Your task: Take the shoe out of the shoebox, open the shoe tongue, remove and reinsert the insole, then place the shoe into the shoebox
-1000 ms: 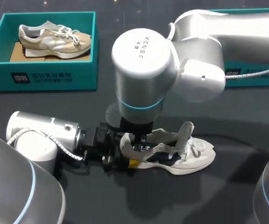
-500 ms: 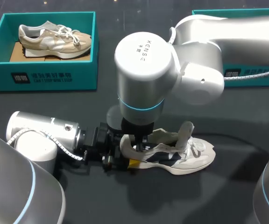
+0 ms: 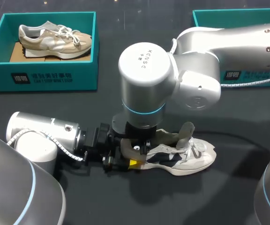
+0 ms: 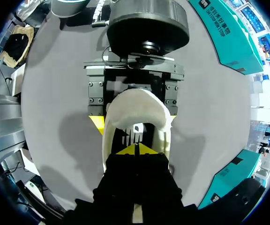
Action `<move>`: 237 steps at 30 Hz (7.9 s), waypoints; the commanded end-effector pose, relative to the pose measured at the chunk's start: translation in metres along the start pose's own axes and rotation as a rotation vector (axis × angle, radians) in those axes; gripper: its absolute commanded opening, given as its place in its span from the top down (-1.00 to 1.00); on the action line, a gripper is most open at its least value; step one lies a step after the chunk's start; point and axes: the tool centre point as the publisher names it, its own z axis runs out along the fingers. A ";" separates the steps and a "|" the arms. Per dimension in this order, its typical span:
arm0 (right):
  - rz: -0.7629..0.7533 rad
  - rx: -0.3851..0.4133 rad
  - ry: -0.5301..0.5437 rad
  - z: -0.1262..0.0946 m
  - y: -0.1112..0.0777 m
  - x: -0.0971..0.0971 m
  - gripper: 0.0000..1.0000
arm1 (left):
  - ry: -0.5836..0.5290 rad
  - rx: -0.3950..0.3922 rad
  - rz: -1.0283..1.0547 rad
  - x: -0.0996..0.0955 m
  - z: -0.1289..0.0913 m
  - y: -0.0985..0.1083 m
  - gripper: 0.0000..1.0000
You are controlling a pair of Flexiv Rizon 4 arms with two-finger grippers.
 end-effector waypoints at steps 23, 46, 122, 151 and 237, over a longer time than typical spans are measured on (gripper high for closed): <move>0.114 0.052 -0.046 0.012 -0.049 0.005 1.00 | -0.002 -0.002 0.001 -0.002 0.003 0.002 1.00; 0.092 -0.011 0.096 0.050 -0.051 -0.009 0.29 | -0.002 -0.002 0.001 -0.002 0.003 0.002 1.00; -0.184 -0.470 -0.289 -0.028 -0.067 -0.005 1.00 | -0.002 -0.002 0.001 -0.002 0.003 0.002 1.00; -0.158 -0.333 -0.033 -0.054 -0.017 -0.010 0.20 | -0.002 -0.002 0.001 -0.002 0.003 0.002 1.00; 0.195 -0.651 0.507 -0.033 0.018 0.004 0.04 | -0.002 -0.002 0.001 -0.002 0.003 0.002 1.00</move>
